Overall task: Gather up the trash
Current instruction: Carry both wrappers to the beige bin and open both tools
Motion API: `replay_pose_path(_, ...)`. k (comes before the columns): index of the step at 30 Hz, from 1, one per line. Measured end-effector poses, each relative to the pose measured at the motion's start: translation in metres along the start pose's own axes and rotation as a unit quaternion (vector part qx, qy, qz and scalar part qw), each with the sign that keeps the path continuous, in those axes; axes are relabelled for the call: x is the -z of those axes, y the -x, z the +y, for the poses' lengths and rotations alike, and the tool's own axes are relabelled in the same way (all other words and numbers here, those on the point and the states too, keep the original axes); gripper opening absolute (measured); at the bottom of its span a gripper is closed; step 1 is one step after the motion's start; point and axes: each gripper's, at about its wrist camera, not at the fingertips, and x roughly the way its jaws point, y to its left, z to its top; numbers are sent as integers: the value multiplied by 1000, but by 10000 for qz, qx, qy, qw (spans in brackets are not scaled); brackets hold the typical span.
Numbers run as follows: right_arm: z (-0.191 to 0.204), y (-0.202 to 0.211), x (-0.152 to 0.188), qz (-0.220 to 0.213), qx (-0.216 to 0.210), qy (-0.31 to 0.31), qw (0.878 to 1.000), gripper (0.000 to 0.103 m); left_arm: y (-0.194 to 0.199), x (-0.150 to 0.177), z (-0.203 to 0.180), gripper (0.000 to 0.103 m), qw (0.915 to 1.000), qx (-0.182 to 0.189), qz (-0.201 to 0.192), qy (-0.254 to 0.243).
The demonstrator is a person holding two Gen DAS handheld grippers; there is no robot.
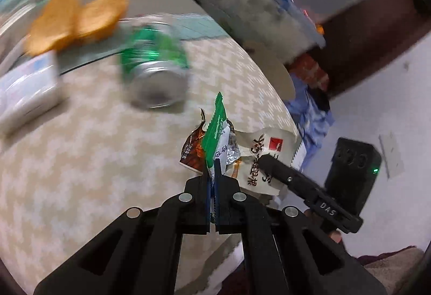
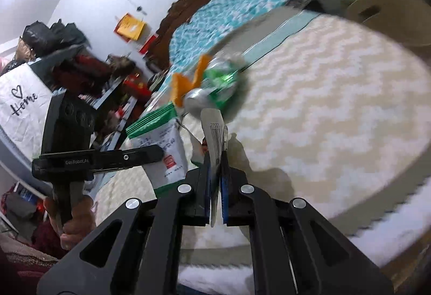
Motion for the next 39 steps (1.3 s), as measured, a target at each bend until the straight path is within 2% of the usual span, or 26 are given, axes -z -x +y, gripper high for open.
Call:
replay_pose_path(7, -53, 46, -36, -657, 523, -364, 9958, 8, -65, -42, -49, 2, 9963, 23, 494, -705)
replay_pose_path(14, -88, 82, -103, -1493, 1214, -160, 9812, 8, -121, -113, -112, 2, 9893, 50, 516, -1365)
replay_pose_path(16, -95, 86, -123, -1642, 1427, -129, 9760, 8, -140, -135, -132, 2, 9867, 84, 569, -1521)
replay_pose_path(19, -110, 86, -154, -1777, 1796, -60, 9675, 8, -168, -164, -154, 3, 9835, -70, 541, -1724)
replay_pose_path(20, -115, 83, -164, -1760, 1961, -8, 9647, 8, -176, -171, -159, 8, 9829, -138, 507, -1764)
replay_pose_path(21, -120, 80, -171, -1720, 2073, 28, 9630, 9, -183, -178, -162, 35, 9824, -237, 508, -1784)
replay_pose_path(23, -133, 71, -184, -1586, 2224, 7, 9620, 11, -196, -188, -166, 72, 9814, -634, 399, -1767)
replay_pose_path(24, -137, 67, -188, -1508, 2219, -37, 9633, 11, -197, -189, -167, 70, 9811, -692, 312, -1781)
replay_pose_path(25, -141, 64, -190, -1410, 2201, -103, 9652, 13, -197, -190, -167, 70, 9808, -679, 297, -1802)
replay_pose_path(27, -139, 64, -183, -1468, 2125, -168, 9659, 28, -189, -187, -164, 70, 9830, -535, 269, -1737)
replay_pose_path(28, -136, 67, -177, -1645, 2190, -184, 9616, 55, -182, -184, -162, 70, 9835, -436, 215, -1740)
replay_pose_path(29, -134, 70, -170, -1802, 2257, -200, 9572, 71, -175, -181, -159, 71, 9837, -393, 164, -1748)
replay_pose_path(32, -122, 73, -149, -1931, 2074, -262, 9586, 74, -153, -169, -153, 71, 9853, -258, -5, -1686)
replay_pose_path(35, -101, 70, -123, -1922, 2077, -327, 9586, 74, -127, -148, -142, 71, 9848, -231, -213, -1708)
replay_pose_path(39, -72, 52, -87, -1661, 2352, -480, 9565, 74, -97, -104, -123, 71, 9820, -520, -463, -1758)
